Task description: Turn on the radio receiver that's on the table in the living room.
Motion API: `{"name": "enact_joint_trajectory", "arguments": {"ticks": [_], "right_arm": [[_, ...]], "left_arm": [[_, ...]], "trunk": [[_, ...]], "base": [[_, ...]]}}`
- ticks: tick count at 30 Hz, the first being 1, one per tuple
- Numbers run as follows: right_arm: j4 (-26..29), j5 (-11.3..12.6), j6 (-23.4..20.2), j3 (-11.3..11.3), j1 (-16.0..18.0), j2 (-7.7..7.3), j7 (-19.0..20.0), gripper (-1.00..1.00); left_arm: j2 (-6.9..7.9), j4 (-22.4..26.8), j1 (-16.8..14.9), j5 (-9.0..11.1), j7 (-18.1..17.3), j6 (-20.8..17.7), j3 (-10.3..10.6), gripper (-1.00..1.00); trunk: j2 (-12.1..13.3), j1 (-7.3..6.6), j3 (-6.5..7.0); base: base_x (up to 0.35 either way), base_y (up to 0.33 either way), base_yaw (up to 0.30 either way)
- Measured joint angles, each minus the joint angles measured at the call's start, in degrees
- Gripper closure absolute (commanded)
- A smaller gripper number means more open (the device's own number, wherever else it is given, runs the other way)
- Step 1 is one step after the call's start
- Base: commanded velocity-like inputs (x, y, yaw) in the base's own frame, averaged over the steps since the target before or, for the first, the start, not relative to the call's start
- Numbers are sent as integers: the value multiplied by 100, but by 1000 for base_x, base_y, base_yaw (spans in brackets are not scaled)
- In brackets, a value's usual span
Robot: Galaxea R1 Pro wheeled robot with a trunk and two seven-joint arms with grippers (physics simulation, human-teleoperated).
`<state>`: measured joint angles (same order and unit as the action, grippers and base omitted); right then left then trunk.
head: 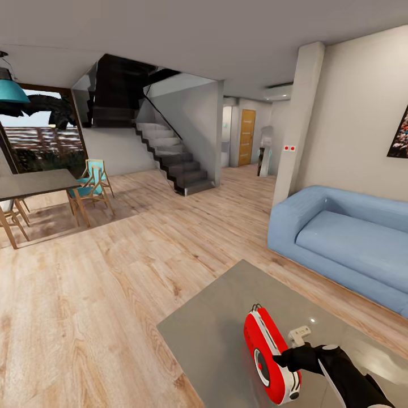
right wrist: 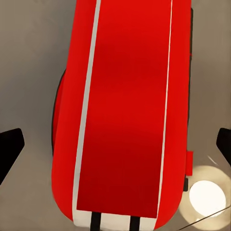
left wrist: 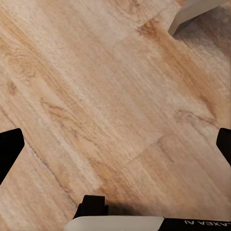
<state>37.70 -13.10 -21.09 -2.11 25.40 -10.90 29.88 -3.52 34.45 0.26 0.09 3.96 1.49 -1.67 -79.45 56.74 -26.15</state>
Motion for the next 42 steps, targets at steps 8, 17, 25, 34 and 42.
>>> {"name": "enact_joint_trajectory", "arguments": {"ticks": [8, 17, 25, 34, 42], "right_arm": [[0, 0, 0, 0, 0, 0, -4, -100], [-10, -38, 21, 6, 1, -1, -1, 100], [-17, -6, 8, 0, 0, 0, 1, 100], [-18, -3, 10, -1, 0, 0, 1, 100], [-20, 1, 197, 4, -2, 0, 9, 100]], "left_arm": [[0, -1, 0, 0, 0, 0, 0, -100], [-3, -1, 0, 0, 0, 0, 0, -100], [-11, -4, 0, 0, -5, 0, 0, -100], [-10, -8, 0, 0, -34, 0, -13, -100], [17, -8, 0, 0, -35, -7, -17, -100]], "trunk": [[-162, 89, -72], [-162, 89, -72], [-162, 89, -72], [-162, 89, -72], [-162, 89, -73]], "base": [[0, 0, 0], [0, 0, 0], [0, 0, 0], [0, 0, 0], [0, 0, 0]]}}
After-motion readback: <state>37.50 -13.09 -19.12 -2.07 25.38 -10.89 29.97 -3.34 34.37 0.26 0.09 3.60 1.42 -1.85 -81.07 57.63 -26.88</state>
